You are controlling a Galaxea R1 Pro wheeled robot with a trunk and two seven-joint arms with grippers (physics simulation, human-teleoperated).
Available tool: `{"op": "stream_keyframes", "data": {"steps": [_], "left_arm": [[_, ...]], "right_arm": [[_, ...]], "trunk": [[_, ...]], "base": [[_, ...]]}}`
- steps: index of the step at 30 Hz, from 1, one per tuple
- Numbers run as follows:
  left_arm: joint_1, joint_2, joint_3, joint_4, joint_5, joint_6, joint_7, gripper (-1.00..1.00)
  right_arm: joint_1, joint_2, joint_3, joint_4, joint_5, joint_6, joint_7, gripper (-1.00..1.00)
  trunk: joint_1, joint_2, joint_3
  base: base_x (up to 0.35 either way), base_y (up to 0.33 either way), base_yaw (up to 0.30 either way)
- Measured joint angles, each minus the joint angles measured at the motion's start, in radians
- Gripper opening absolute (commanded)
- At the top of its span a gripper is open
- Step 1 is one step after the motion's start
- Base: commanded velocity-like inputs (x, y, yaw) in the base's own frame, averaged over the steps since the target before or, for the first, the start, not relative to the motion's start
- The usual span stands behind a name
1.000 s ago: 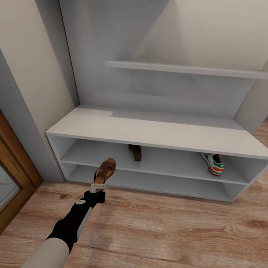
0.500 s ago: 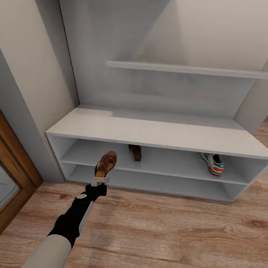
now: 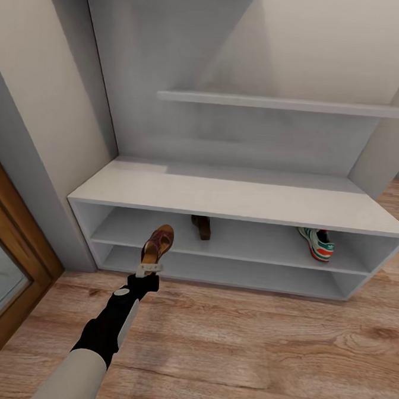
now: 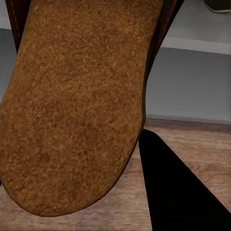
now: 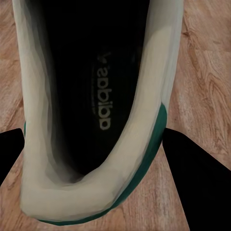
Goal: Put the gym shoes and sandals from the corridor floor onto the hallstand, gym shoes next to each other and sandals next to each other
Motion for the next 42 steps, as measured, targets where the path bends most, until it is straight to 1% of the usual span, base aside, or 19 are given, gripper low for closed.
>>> {"op": "stream_keyframes", "data": {"steps": [9, 18, 28, 37, 42], "left_arm": [[0.000, 0.000, 0.000, 0.003, 0.000, 0.000, 0.000, -1.00], [0.000, 0.002, 0.000, 0.003, 0.000, 0.000, 0.000, -1.00], [0.000, 0.002, 0.000, 0.003, 0.000, 0.000, 0.000, -1.00], [0.000, 0.002, 0.000, 0.003, 0.000, 0.000, 0.000, -1.00], [0.000, 0.002, 0.000, 0.003, 0.000, 0.000, 0.000, -1.00]], "right_arm": [[0.000, 0.000, -0.001, 0.000, 0.000, 0.000, 0.000, -1.00], [0.000, -0.002, -0.003, -0.001, 0.000, 0.000, -0.001, -1.00], [0.000, -0.002, -0.003, -0.001, 0.000, 0.000, 0.000, -1.00], [0.000, -0.002, -0.003, 0.000, 0.000, 0.000, 0.000, -1.00], [0.000, -0.002, -0.003, -0.001, 0.000, 0.000, 0.000, -1.00]], "trunk": [[-0.001, 0.000, 0.000], [0.000, 0.000, 0.000], [0.000, 0.000, 0.000], [0.000, 0.000, 0.000], [-0.001, 0.000, 0.000]], "base": [[0.209, -0.090, 0.000], [0.049, -0.009, 0.000], [0.292, 0.000, 0.000], [0.059, 0.000, 0.000], [0.271, -0.040, 0.000]]}}
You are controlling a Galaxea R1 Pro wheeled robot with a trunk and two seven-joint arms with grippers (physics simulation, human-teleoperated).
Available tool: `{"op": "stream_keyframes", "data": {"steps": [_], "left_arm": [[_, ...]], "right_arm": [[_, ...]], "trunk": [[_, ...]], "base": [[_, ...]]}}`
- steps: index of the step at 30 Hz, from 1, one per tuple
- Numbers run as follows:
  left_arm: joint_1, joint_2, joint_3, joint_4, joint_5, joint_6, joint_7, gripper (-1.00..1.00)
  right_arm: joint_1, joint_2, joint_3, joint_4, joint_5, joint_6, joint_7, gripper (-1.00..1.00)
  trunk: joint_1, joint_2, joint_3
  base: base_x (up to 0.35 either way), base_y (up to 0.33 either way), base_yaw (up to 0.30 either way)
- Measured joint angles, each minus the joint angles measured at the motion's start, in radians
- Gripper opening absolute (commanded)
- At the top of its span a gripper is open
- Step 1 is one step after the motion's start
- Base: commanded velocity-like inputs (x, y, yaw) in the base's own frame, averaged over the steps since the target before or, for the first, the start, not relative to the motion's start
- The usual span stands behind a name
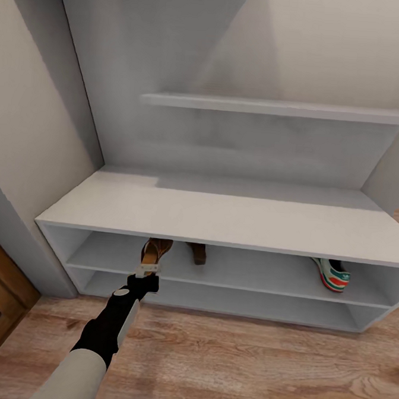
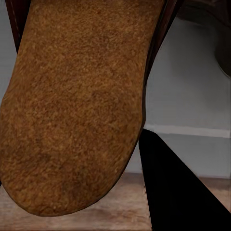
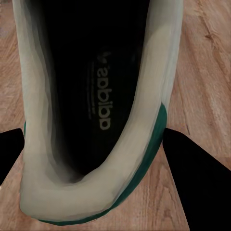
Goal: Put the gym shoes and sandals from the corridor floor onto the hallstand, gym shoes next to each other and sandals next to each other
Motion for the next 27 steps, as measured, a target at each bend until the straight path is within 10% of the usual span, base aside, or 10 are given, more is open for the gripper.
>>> {"op": "stream_keyframes", "data": {"steps": [27], "left_arm": [[0.000, 0.000, 0.000, 0.001, 0.001, 0.000, -0.001, -1.00]], "right_arm": [[0.000, 0.000, 0.000, 0.000, 0.000, 0.000, 0.000, -1.00]], "trunk": [[0.001, 0.000, 0.000]], "base": [[0.118, -0.009, 0.000]]}}
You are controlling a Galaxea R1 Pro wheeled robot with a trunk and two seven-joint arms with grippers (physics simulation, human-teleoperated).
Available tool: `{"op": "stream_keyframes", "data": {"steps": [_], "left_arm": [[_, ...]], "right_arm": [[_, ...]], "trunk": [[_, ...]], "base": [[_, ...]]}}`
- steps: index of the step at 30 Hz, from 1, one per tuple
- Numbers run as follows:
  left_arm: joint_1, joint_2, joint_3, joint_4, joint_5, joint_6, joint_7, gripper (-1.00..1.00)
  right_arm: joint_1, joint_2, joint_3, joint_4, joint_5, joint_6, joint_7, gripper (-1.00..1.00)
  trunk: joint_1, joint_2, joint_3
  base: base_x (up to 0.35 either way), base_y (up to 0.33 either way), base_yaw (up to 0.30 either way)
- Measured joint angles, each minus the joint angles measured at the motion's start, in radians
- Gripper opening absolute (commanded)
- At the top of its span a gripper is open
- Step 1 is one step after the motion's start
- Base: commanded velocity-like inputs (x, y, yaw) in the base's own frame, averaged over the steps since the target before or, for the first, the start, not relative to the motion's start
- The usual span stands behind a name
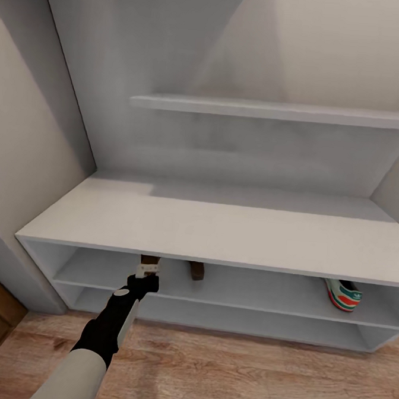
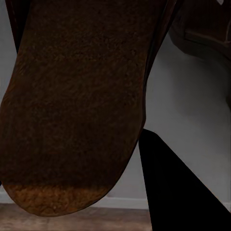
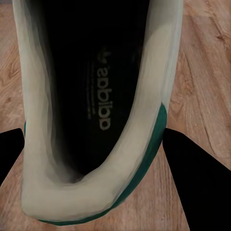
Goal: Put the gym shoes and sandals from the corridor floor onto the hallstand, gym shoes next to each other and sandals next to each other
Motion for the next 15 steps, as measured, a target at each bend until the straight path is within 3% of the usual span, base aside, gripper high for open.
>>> {"op": "stream_keyframes", "data": {"steps": [6, 15], "left_arm": [[0.000, 0.000, 0.000, 0.000, 0.000, 0.000, -0.001, -1.00], [0.000, 0.000, -0.001, 0.000, 0.000, 0.000, -0.001, -1.00]], "right_arm": [[0.000, 0.000, 0.000, 0.000, 0.000, 0.000, 0.000, -1.00], [0.000, 0.000, 0.000, 0.000, 0.000, 0.000, 0.000, -1.00]], "trunk": [[0.000, 0.000, 0.000], [0.000, 0.000, 0.000]], "base": [[0.214, 0.000, 0.000], [0.021, 0.000, 0.000]]}}
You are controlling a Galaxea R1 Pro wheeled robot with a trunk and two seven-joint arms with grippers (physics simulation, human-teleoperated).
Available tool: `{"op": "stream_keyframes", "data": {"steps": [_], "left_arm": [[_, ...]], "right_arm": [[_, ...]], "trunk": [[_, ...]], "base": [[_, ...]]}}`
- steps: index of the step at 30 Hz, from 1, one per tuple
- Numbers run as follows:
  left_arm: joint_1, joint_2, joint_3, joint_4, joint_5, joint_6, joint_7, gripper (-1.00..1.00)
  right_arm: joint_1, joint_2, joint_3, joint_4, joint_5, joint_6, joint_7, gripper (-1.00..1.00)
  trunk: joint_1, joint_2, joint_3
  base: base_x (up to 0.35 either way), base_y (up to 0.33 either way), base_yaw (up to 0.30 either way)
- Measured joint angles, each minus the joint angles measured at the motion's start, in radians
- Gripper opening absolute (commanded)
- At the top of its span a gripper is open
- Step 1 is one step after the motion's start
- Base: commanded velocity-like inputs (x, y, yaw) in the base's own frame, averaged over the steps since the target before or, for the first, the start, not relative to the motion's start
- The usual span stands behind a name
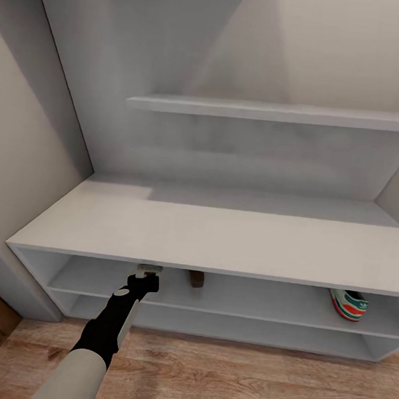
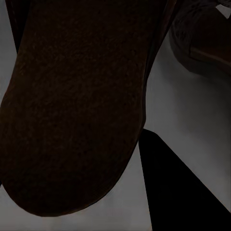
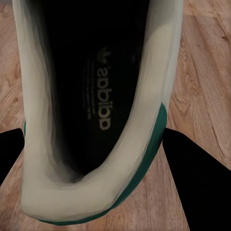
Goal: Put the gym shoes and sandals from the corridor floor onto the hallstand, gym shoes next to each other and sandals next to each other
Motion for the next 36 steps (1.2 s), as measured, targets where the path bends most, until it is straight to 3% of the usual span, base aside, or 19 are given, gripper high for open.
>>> {"op": "stream_keyframes", "data": {"steps": [20, 21, 36], "left_arm": [[0.000, -0.001, -0.001, 0.001, 0.002, 0.001, -0.001, -1.00], [0.000, -0.001, -0.001, 0.001, 0.002, 0.001, -0.001, 1.00], [0.000, -0.002, -0.001, 0.002, -0.001, 0.002, -0.002, 1.00]], "right_arm": [[0.000, 0.000, 0.000, 0.000, 0.000, 0.000, 0.000, -1.00], [0.000, 0.000, 0.000, 0.000, 0.000, 0.000, 0.000, -1.00], [0.000, 0.000, 0.000, 0.000, 0.000, 0.000, 0.000, -1.00]], "trunk": [[0.000, 0.000, 0.000], [0.000, 0.000, 0.000], [0.000, 0.000, 0.000]], "base": [[0.047, 0.000, 0.000], [0.000, 0.000, 0.000], [0.000, 0.000, 0.000]]}}
